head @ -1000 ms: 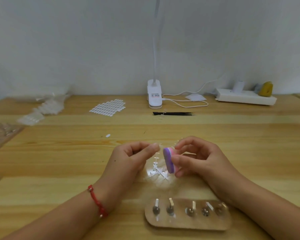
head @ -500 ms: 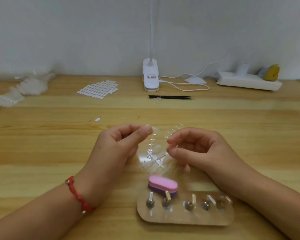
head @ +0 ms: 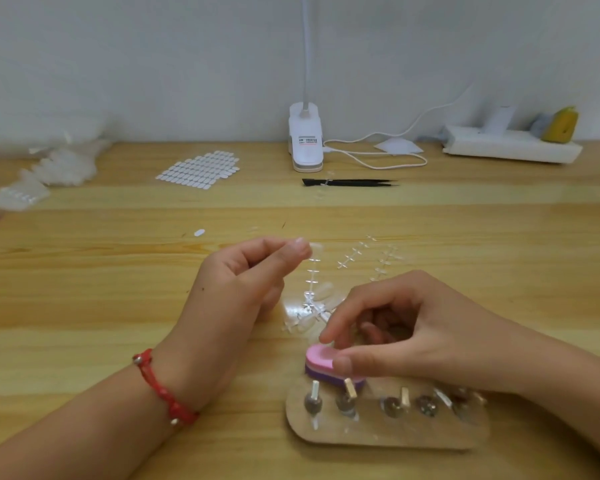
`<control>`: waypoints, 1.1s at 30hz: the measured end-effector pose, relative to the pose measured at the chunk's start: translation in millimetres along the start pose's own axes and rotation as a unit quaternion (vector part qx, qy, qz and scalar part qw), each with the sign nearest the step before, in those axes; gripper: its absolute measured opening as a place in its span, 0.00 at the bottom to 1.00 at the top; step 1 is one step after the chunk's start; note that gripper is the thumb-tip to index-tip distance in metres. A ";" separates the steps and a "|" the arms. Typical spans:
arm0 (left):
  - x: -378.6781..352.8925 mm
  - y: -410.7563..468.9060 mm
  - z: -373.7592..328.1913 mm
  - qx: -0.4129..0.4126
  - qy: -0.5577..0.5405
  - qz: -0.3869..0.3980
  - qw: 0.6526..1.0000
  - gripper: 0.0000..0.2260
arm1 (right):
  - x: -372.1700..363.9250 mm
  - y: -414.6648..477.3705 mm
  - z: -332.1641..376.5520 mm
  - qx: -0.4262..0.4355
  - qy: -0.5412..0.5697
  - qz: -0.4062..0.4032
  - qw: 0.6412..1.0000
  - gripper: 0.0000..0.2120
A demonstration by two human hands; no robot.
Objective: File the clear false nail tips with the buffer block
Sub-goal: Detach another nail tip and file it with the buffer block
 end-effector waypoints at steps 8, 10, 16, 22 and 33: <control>-0.6 -1.0 -1.2 -0.001 0.000 0.004 1.000 0.11 | 0.1 0.2 -5.0 0.045 0.017 -0.028 0.998 0.05; -0.5 -0.7 -1.2 -0.002 0.000 0.004 1.000 0.10 | 0.5 0.9 -7.9 0.041 0.038 -0.051 0.997 0.10; -0.2 -0.8 -2.4 0.006 -0.007 0.007 1.000 0.10 | 2.1 -0.6 -4.0 0.020 0.028 0.002 0.999 0.08; -1.4 -1.8 -3.9 0.002 -0.003 0.006 1.000 0.11 | 1.2 -0.6 -6.0 0.013 0.034 0.011 0.999 0.12; -10.4 -9.6 -10.3 -0.048 0.047 0.021 0.998 0.13 | 10.1 4.8 -9.5 0.020 0.267 -0.119 0.956 0.21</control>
Point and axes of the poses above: each hand's wrist, its own y-axis towards the middle knuckle, its own x-axis out of the back of the hand, z = x × y, the point moved 2 cm from there along y, towards the middle knuckle, and after that the axes turned 7 degrees about -z, right-handed, at the moved point
